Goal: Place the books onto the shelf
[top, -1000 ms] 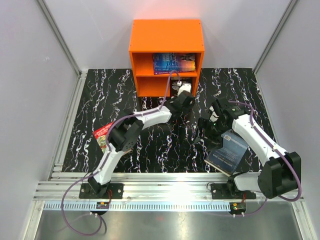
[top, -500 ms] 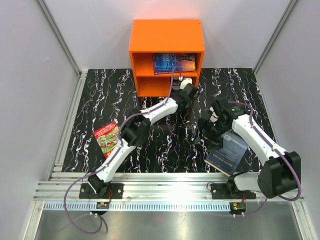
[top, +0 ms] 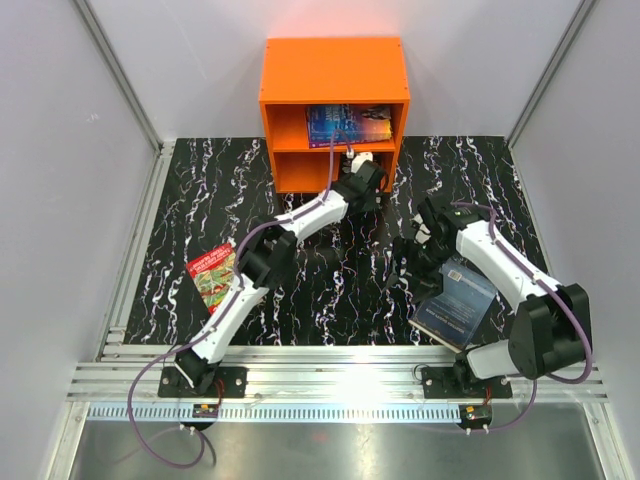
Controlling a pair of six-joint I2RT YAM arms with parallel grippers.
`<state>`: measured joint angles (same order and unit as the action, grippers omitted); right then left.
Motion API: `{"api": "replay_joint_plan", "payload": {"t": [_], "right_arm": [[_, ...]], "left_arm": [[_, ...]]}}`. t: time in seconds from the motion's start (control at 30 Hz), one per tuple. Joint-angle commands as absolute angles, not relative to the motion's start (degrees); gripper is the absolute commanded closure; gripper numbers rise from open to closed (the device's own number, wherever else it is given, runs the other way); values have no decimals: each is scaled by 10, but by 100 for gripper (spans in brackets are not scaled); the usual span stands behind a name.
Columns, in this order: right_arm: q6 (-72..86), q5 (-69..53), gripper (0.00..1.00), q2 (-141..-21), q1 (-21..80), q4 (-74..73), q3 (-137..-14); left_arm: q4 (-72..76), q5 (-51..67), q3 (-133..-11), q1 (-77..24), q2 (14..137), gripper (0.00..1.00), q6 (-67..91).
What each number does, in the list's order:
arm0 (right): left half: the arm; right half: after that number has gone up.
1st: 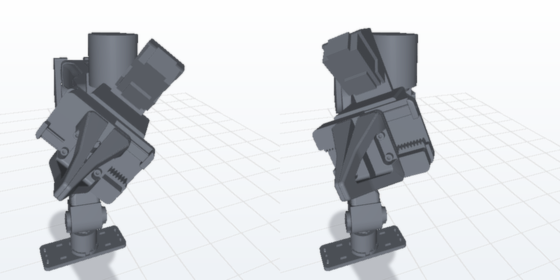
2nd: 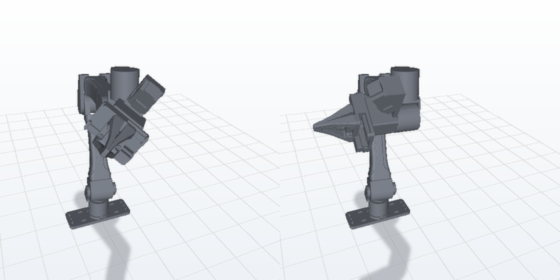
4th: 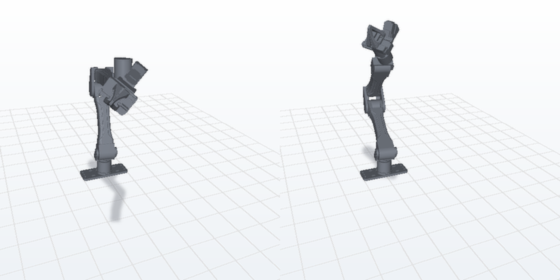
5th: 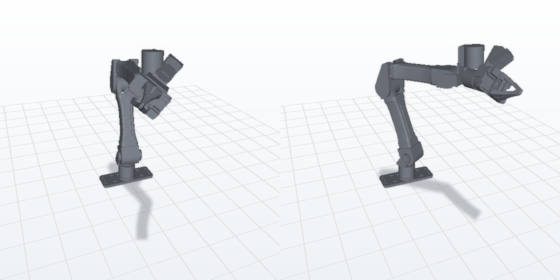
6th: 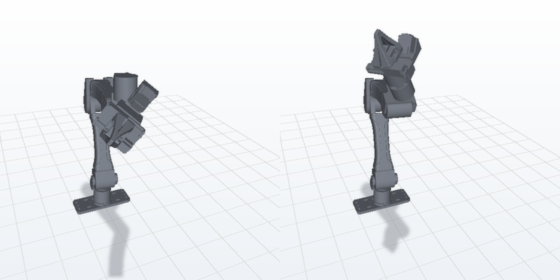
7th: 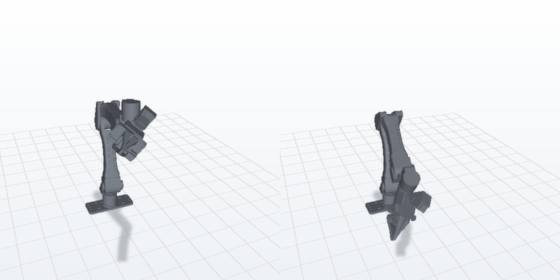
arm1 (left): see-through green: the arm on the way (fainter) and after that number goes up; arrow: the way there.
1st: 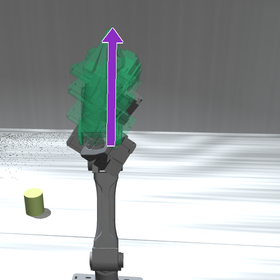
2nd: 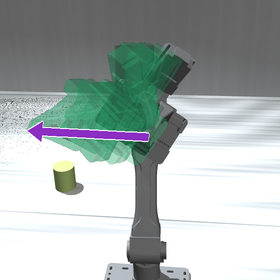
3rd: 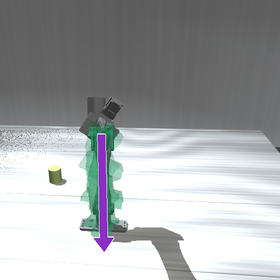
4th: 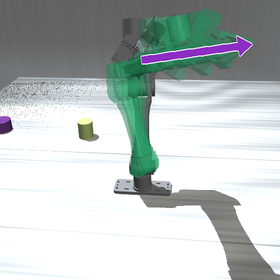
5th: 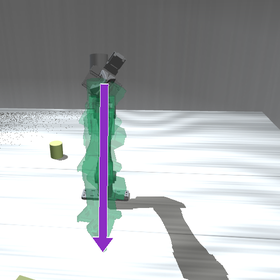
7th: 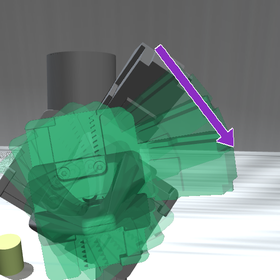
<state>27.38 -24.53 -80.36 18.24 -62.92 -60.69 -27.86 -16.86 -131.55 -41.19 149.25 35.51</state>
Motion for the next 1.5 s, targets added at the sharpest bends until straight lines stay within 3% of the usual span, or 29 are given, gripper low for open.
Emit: {"api": "replay_joint_plan", "payload": {"t": [0.0, 0.1, 0.17, 0.23, 0.3, 0.4, 0.5, 0.6, 0.63, 0.7, 0.73, 0.87, 1.07, 1.27, 1.47], "right_arm": [[258, -245, 17, -816, 181, -622, -634], [258, -248, 17, -824, 181, -618, -637], [258, -250, 17, -825, 181, -615, -636], [258, -254, 17, -825, 181, -613, -633], [259, -258, 17, -823, 180, -611, -628], [259, -257, 18, -815, 181, -614, -621], [259, -254, 18, -804, 181, -619, -619], [259, -251, 17, -796, 181, -620, -618], [258, -250, 17, -793, 181, -621, -620], [256, -249, 17, -787, 181, -625, -627], [251, -248, 14, -783, 180, -628, -634], [242, -289, 0, -774, 180, -620, -655], [290, -437, 0, -807, 186, -506, -645], [363, -454, 0, -919, 285, -364, -719], [418, -474, 0, -1148, 357, -289, -894]], "left_arm": [[-65, -194, -1285, -381, 1440, 96, 334], [31, -263, -1228, -407, 1413, 97, 283], [95, -367, -1212, -439, 1416, 96, 183], [191, -426, -1219, -461, 1438, 87, 94], [275, -424, -1230, -468, 1456, 81, 56], [254, -404, -1279, -468, 1473, 75, 62], [254, -402, -1248, -468, 1442, 67, 83], [255, -390, -1140, -471, 1354, 52, 140], [250, -388, -1074, -475, 1328, 37, 173], [208, -356, -1008, -476, 1239, 22, 204], [180, -346, -956, -475, 1209, 2, 245], [-93, -321, -868, -454, 1071, 1, 338], [-404, -302, -722, -331, 863, 1, 500], [-550, -250, -597, -209, 720, 1, 580], [-596, -199, -476, -100, 610, 1, 675]]}}
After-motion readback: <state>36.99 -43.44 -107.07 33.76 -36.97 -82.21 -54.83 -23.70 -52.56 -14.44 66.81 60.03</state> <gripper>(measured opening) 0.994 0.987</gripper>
